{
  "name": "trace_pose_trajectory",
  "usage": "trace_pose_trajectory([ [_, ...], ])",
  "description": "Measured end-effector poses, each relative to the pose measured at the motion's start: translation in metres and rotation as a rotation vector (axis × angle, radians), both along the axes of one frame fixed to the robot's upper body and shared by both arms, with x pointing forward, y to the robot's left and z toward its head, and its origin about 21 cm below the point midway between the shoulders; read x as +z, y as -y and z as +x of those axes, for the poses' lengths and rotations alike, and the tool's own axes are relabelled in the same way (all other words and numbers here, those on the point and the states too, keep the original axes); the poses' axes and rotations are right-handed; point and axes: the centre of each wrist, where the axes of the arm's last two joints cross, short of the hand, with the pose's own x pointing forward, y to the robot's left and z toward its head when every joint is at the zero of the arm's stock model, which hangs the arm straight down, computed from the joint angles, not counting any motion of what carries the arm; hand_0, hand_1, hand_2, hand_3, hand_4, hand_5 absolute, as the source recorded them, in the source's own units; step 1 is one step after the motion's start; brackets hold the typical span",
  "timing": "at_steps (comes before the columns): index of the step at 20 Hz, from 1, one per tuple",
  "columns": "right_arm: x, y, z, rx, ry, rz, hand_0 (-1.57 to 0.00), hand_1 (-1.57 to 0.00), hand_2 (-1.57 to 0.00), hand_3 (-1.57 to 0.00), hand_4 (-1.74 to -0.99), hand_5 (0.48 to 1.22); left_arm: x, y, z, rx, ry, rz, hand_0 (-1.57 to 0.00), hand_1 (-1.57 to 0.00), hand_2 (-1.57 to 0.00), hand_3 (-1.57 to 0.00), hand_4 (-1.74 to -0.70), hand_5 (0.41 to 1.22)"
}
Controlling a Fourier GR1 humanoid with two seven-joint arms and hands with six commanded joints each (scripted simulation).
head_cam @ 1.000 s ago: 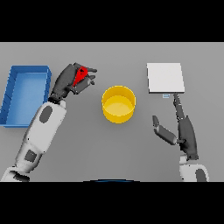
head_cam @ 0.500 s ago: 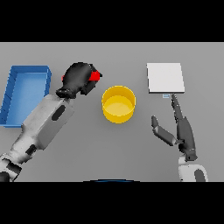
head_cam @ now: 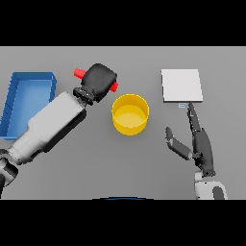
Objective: Pick up the red beaker and tilt it to pour out 1 green nut into yellow bowl. Pick up the yellow bowl and place it on the metallic measuring scale.
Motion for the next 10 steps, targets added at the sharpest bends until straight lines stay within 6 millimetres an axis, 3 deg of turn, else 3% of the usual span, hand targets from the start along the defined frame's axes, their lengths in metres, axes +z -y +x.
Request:
trace_pose_trajectory([
  [2, -0.002, 0.002, -0.002, -0.018, -0.003, 0.008, 0.00, 0.00, 0.00, 0.00, -1.295, 0.664, 0.007, 0.008, 0.002, -0.073, 0.022, 0.093, -1.57, -1.57, -1.57, -1.38, -1.71, 1.217],
  [7, -0.003, -0.002, 0.002, -0.014, -0.009, 0.041, 0.00, 0.00, 0.00, 0.00, -1.291, 0.640, -0.001, 0.032, -0.001, -0.186, 0.022, 0.325, -1.57, -1.57, -1.57, -1.51, -1.73, 1.220],
  [10, -0.006, -0.001, 0.002, -0.023, -0.013, 0.033, 0.00, 0.00, 0.00, 0.00, -1.291, 0.631, 0.000, 0.033, 0.000, -0.222, 0.046, 0.459, -1.57, -1.57, -1.57, -1.54, -1.74, 1.220],
])
